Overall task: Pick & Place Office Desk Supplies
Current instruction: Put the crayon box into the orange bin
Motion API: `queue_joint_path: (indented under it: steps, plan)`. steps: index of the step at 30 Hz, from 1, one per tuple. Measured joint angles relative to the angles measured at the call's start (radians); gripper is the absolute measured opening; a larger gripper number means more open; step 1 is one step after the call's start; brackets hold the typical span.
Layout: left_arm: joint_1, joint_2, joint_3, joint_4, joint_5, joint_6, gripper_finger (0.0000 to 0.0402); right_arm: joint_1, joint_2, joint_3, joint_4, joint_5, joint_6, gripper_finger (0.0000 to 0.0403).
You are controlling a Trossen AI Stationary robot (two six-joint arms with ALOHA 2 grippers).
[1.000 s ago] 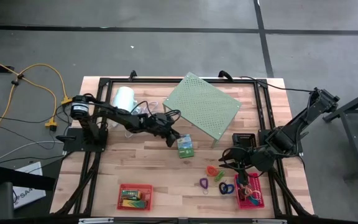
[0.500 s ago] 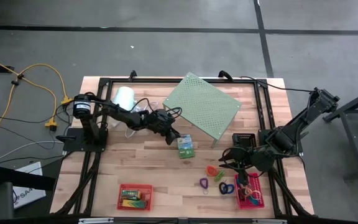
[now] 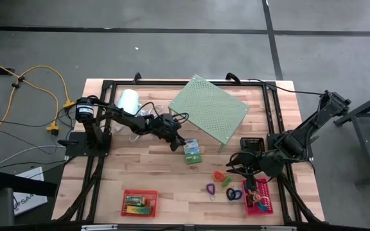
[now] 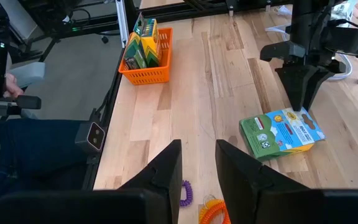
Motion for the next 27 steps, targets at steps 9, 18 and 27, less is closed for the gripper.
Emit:
queue_joint_path:
  steps: [9, 18, 27]
  plan:
    - [-0.022, 0.000, 0.000, 0.000, 0.031, -0.022, 0.0107, 0.000, 0.000, 0.000, 0.000, 0.000, 0.000, 0.0086]
    - [-0.070, 0.000, -0.001, -0.013, 0.035, -0.060, 0.0107, 0.000, 0.000, 0.000, 0.000, 0.000, 0.000, 0.0086]
    - [-0.118, 0.000, -0.001, -0.011, 0.035, -0.088, 0.0107, 0.000, 0.000, 0.000, 0.000, 0.000, 0.000, 0.0086]
